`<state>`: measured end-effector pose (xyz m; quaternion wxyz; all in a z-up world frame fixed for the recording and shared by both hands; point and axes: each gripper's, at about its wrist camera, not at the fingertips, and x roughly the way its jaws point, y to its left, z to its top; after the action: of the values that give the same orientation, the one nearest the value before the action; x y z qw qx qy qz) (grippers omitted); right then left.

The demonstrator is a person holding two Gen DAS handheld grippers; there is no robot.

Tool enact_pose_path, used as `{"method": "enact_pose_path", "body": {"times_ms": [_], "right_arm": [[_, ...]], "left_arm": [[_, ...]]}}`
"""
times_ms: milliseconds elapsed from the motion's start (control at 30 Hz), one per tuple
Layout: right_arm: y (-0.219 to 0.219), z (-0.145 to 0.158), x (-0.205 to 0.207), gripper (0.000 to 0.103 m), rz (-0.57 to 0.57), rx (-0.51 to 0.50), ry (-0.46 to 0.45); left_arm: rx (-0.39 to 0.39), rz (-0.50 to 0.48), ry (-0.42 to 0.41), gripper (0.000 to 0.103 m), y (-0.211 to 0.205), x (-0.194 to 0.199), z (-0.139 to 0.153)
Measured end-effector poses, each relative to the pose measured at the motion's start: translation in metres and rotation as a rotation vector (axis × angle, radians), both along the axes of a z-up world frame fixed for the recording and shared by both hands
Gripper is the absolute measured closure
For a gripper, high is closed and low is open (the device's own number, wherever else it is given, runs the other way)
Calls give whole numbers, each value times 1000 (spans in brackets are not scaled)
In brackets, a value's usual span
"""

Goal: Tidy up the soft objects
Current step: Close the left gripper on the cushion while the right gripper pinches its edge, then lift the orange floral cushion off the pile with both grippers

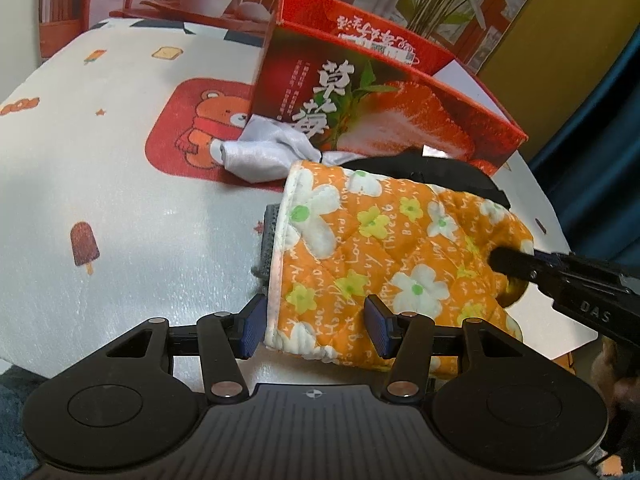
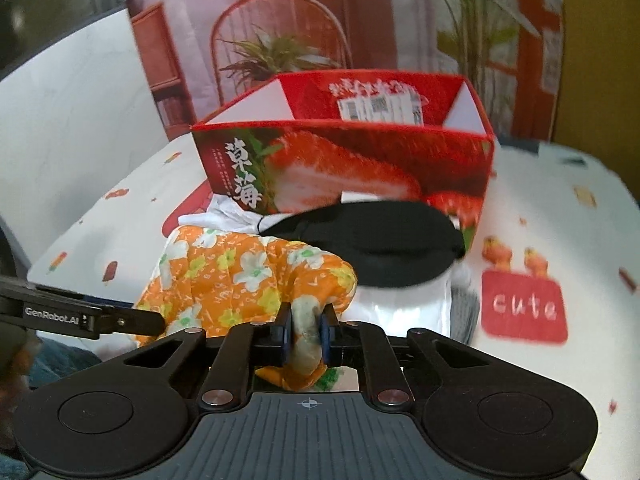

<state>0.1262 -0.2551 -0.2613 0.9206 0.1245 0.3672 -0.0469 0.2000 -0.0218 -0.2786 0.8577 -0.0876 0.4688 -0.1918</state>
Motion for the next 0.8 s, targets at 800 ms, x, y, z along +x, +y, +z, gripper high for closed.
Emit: {"method": "enact_pose_path", "body": {"times_ms": [800], "right_arm": [[-27, -31, 30, 91, -3, -158, -4]], "left_arm": [[-98, -33, 48, 54, -24, 54, -10]]}}
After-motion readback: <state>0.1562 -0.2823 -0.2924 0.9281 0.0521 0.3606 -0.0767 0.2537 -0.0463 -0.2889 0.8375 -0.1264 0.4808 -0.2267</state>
